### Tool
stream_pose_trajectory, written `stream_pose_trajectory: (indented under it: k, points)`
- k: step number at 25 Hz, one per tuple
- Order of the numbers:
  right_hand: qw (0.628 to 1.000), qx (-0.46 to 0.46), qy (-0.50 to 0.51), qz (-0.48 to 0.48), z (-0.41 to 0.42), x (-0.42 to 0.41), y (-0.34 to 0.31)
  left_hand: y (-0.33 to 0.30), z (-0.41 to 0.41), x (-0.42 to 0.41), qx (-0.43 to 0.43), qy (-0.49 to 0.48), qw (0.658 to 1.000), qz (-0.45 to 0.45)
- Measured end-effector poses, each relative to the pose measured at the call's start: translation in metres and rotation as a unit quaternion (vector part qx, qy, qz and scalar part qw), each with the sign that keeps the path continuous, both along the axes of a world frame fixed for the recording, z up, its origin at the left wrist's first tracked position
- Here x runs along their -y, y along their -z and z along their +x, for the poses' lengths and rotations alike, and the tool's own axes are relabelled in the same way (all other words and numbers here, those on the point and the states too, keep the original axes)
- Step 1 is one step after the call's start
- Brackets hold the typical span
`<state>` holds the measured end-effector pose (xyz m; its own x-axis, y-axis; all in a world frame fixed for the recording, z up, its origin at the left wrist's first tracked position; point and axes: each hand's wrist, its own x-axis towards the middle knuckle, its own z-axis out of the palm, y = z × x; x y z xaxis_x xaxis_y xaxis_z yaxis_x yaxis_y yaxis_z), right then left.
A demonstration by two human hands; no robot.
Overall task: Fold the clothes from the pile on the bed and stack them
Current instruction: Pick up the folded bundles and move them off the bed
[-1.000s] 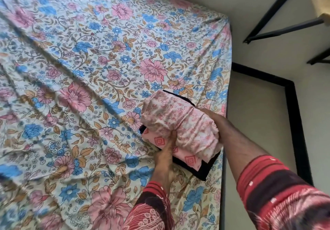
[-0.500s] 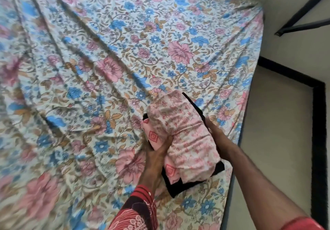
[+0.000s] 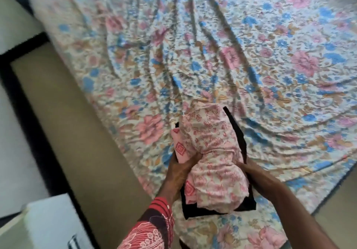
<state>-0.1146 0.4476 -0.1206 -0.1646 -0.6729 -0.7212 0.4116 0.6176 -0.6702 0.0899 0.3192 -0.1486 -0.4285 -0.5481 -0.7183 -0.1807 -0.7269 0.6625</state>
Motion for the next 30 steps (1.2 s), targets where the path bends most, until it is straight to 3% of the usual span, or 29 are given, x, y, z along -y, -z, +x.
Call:
stream_pose_trajectory:
  k: [7,13,17,22,30]
  points:
    - [0.992,0.033,-0.115,-0.029,0.197,0.050,-0.001,-0.046,0.230,-0.005,0.056,-0.144,0.986,-0.062]
    - [0.955,0.041,-0.282,-0.081,0.451,0.084,-0.030,-0.091,0.491,-0.025,0.163,-0.296,0.932,-0.132]
    - [0.940,0.043,-0.330,-0.082,0.578,0.074,-0.040,-0.093,0.615,-0.068,0.184,-0.366,0.905,-0.118]
    - [0.935,0.061,-0.348,-0.004,0.664,0.043,-0.006,-0.044,0.687,-0.110,0.213,-0.411,0.883,-0.074]
    - [0.926,0.003,-0.366,0.095,0.695,0.032,0.084,0.063,0.724,-0.133,0.185,-0.368,0.911,-0.008]
